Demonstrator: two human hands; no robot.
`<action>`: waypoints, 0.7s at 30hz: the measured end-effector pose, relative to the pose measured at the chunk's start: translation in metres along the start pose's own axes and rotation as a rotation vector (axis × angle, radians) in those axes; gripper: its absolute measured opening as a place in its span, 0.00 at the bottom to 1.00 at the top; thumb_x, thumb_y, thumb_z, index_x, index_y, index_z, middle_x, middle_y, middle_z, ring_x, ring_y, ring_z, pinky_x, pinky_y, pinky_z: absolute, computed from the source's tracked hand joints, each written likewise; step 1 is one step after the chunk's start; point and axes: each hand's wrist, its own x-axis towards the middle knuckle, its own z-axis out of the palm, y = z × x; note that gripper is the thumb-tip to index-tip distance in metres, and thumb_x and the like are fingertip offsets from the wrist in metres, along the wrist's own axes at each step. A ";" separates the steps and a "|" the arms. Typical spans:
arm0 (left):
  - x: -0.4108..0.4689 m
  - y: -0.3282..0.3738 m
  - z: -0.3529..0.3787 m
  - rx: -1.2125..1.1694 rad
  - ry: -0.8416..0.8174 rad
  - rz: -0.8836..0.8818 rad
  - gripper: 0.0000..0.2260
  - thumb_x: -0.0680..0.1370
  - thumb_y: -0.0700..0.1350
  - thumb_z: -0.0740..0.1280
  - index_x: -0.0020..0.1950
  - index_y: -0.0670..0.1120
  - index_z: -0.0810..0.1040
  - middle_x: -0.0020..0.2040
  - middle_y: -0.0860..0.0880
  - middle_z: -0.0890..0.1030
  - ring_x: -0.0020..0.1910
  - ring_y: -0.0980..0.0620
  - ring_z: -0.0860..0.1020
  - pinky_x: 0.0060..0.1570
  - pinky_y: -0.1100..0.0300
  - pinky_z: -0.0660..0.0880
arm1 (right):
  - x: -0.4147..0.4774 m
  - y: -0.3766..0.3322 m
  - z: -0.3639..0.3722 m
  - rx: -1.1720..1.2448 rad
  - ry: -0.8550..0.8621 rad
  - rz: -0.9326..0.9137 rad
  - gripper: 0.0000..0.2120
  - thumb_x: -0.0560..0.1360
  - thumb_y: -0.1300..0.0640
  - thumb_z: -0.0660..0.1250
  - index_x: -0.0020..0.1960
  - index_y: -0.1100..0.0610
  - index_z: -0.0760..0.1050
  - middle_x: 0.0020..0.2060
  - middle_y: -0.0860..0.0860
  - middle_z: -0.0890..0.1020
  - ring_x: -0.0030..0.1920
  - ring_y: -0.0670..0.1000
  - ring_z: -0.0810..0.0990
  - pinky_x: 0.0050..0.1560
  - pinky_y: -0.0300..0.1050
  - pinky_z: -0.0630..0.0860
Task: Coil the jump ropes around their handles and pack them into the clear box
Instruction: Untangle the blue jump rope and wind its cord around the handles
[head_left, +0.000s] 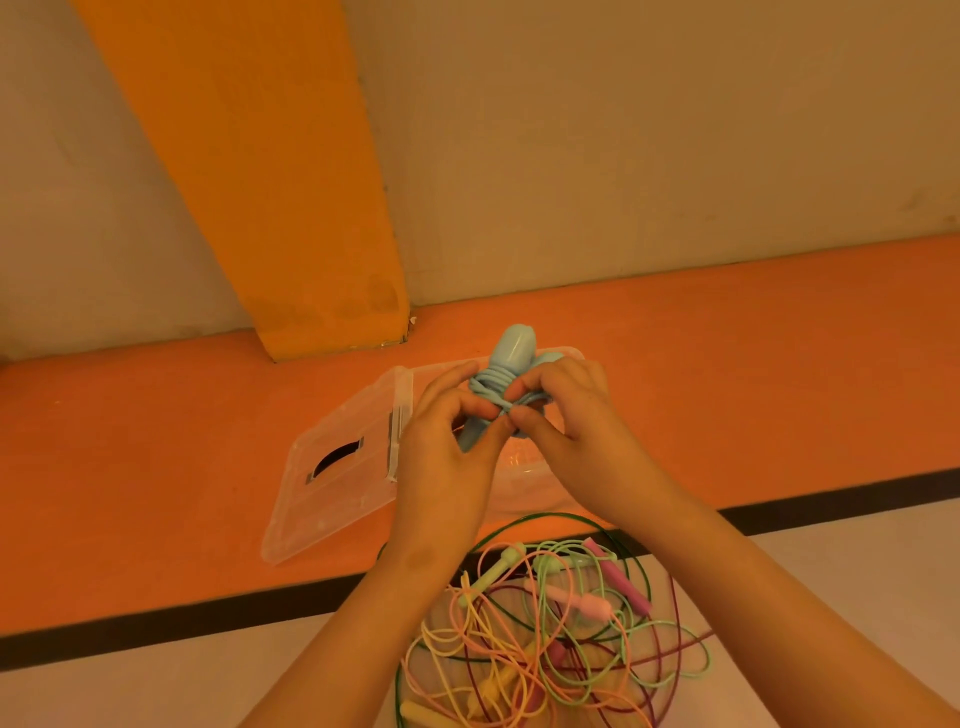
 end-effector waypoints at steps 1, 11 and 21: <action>0.001 -0.001 0.000 0.001 -0.006 -0.013 0.04 0.74 0.40 0.71 0.42 0.44 0.78 0.62 0.60 0.74 0.64 0.63 0.72 0.62 0.53 0.73 | 0.000 -0.001 -0.001 -0.008 0.015 -0.019 0.08 0.72 0.54 0.64 0.50 0.55 0.76 0.46 0.52 0.74 0.53 0.49 0.65 0.53 0.27 0.60; 0.004 0.005 0.009 -0.232 -0.011 -0.262 0.11 0.83 0.43 0.56 0.58 0.42 0.76 0.62 0.43 0.76 0.61 0.48 0.75 0.62 0.53 0.70 | 0.005 0.004 0.004 0.331 0.082 0.392 0.46 0.58 0.36 0.75 0.68 0.55 0.62 0.62 0.48 0.71 0.63 0.47 0.70 0.66 0.50 0.68; 0.008 0.014 0.000 -0.139 -0.150 -0.156 0.09 0.79 0.50 0.60 0.45 0.49 0.77 0.69 0.56 0.68 0.69 0.60 0.64 0.67 0.62 0.61 | 0.002 0.005 0.006 0.912 -0.022 0.395 0.15 0.74 0.63 0.67 0.60 0.59 0.70 0.45 0.52 0.82 0.42 0.47 0.82 0.39 0.44 0.78</action>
